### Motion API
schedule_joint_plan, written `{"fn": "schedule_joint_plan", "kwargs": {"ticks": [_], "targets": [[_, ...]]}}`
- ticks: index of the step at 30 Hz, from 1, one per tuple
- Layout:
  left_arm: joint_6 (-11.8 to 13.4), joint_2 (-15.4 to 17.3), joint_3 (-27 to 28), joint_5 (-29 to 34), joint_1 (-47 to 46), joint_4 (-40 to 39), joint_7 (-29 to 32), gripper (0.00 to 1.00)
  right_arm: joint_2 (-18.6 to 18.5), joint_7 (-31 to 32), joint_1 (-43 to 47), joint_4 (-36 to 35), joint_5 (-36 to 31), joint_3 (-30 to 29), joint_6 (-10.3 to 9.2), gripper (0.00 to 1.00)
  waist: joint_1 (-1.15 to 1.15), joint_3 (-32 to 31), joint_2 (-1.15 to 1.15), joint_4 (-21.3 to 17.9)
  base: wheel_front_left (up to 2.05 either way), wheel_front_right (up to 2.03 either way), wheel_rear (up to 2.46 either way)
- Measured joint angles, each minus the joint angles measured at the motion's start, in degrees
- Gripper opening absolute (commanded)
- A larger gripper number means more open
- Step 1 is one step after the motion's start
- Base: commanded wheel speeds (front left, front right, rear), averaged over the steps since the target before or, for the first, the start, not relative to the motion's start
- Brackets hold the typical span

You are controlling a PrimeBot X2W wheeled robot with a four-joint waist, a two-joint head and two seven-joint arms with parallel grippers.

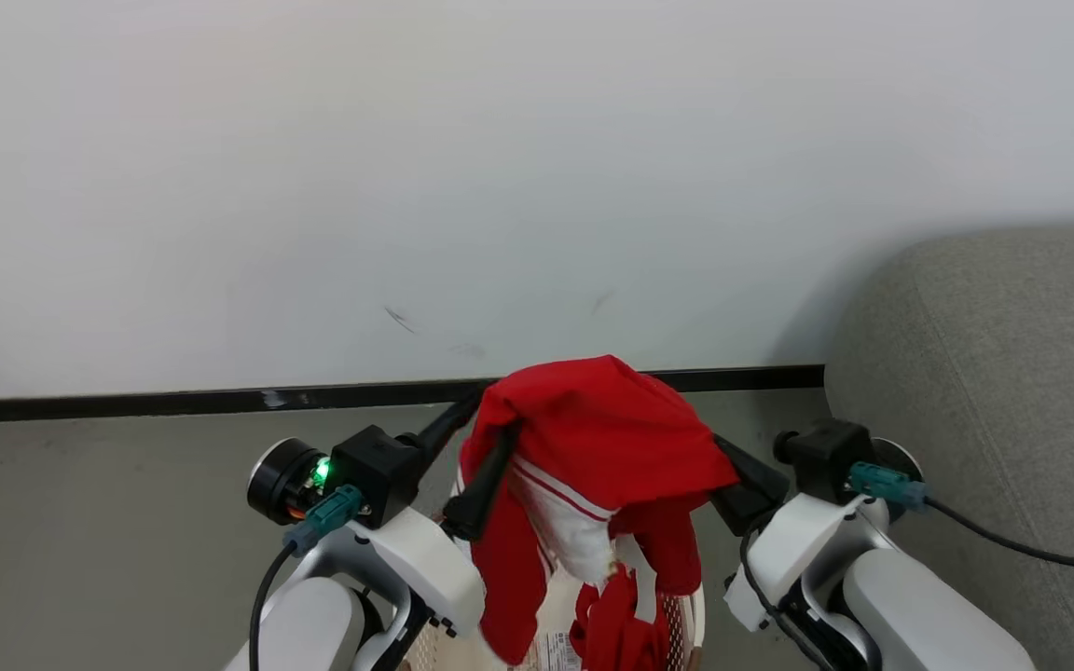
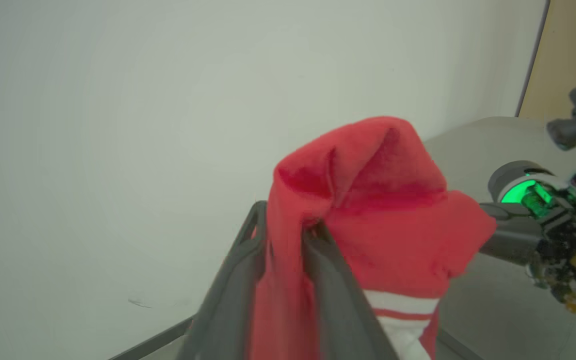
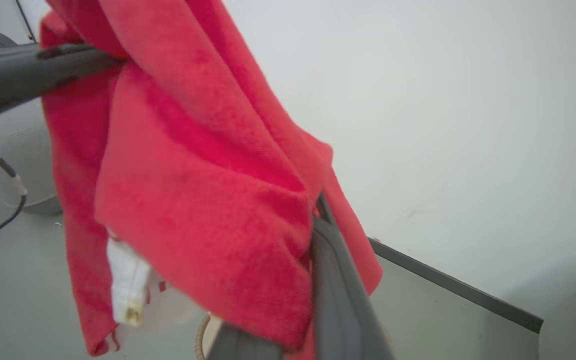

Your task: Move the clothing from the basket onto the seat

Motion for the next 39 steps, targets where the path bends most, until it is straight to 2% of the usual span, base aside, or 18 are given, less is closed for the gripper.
{"fn": "schedule_joint_plan", "kwargs": {"ticks": [8,23,30,39], "targets": [[-0.04,-0.24,-0.45,-1.36,1.85,1.13,-1.45,1.00,-3.37,0.01,4.00,-1.00,0.97,-10.15,-0.01,0.00,0.00,0.27,0.00,-2.89,0.00,0.00,0.00],[-0.46,-0.40,-4.78,-3.38,5.63,2.12,-4.39,1.00,-6.91,0.01,10.85,-5.66,-0.66,-23.61,-0.01,0.00,0.00,0.90,0.00,-8.67,0.00,0.00,0.00],[-1.01,-0.47,-6.71,-3.38,5.75,2.09,-6.04,1.00,-6.68,0.01,13.82,-8.68,-1.15,-27.33,-0.01,0.00,0.00,1.21,0.00,-11.71,0.00,0.00,0.00],[-1.43,-0.58,-8.40,-3.36,5.73,1.82,-7.36,1.00,-5.48,0.01,17.14,-11.49,-1.66,-28.69,-0.01,0.00,0.00,1.64,0.00,-15.72,0.00,0.00,0.00]]}}
